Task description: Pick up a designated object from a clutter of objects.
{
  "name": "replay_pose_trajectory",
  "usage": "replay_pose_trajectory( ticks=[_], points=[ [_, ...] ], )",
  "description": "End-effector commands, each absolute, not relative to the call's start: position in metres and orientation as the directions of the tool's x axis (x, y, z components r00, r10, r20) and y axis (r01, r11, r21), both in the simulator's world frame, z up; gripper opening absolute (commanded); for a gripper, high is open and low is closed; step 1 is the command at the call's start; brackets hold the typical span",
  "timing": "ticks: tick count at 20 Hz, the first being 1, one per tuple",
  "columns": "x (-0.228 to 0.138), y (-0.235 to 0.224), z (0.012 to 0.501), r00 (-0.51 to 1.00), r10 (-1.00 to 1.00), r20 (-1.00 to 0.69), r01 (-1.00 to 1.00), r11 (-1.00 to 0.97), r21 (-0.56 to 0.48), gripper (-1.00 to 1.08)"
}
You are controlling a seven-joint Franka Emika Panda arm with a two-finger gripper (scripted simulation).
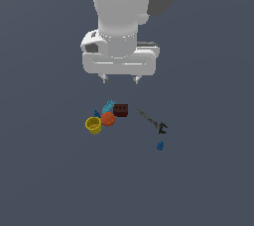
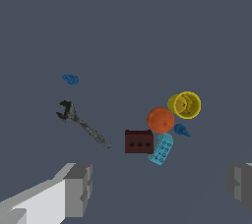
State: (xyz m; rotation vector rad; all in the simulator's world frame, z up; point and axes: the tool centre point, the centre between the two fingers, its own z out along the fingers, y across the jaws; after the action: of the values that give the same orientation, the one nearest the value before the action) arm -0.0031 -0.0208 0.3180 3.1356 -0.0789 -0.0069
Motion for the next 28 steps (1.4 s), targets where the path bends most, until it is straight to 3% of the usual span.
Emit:
replay_pose_trajectory(
  ticks=[1,17,28],
  points=[
    [-0.003,-0.021,0.318,0.999,-0.050,-0.004,-0.050,-0.999,0.005,1.00],
    [-0.010,-0.038,0.319,0.995,-0.100,-0.016,-0.100,-0.995,0.022,1.00],
    [0.011,-0.065,0.261,0.963,-0.268,-0.015,-0.268,-0.963,-0.001,1.00]
  ],
)
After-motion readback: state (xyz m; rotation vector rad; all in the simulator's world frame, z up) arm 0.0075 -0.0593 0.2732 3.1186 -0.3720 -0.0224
